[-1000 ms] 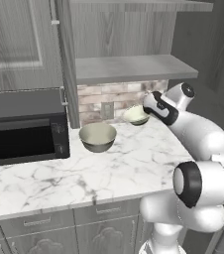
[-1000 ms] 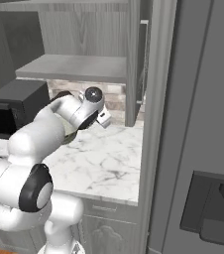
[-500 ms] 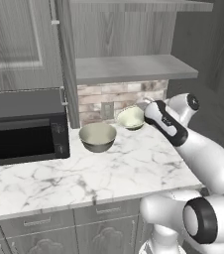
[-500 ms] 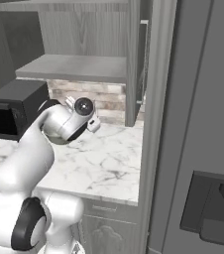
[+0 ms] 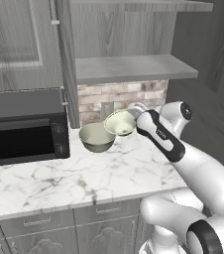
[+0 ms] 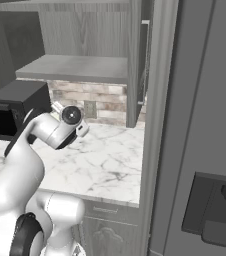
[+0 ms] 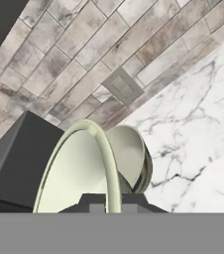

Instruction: Pick up the bowls on the counter and stack them on top of one another in the open cabinet. Place the smaller bowl on top of the larger bowl.

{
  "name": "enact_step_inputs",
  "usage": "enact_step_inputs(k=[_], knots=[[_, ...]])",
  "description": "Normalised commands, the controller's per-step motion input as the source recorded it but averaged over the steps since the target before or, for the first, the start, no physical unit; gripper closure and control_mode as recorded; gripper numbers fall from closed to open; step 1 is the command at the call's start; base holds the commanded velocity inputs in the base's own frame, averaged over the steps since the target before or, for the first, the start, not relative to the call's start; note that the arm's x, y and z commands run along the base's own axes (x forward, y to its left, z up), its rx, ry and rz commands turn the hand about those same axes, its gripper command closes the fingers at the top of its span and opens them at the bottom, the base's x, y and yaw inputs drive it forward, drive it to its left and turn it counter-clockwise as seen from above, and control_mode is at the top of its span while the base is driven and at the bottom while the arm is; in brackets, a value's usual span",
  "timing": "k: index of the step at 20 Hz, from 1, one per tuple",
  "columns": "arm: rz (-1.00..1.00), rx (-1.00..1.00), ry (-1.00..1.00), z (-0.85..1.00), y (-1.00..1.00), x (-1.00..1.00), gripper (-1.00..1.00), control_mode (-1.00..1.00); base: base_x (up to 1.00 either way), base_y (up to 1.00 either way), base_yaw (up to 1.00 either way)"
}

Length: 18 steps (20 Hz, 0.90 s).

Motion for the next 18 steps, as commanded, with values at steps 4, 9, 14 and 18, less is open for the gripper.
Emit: enact_step_inputs(k=[4,9,14,18], knots=[[0.0,0.01,0.0,0.0,0.05,0.0,1.0,-1.0,0.0,0.0,0.0],[0.0,0.08,0.0,-0.03,0.18,0.0,1.0,-1.0,0.0,0.0,0.0],[0.0,0.11,0.02,-0.05,0.22,0.05,1.0,-1.0,0.0,0.0,0.0],[0.0,0.1,0.02,-0.12,0.2,0.08,1.0,-1.0,0.0,0.0,0.0]])
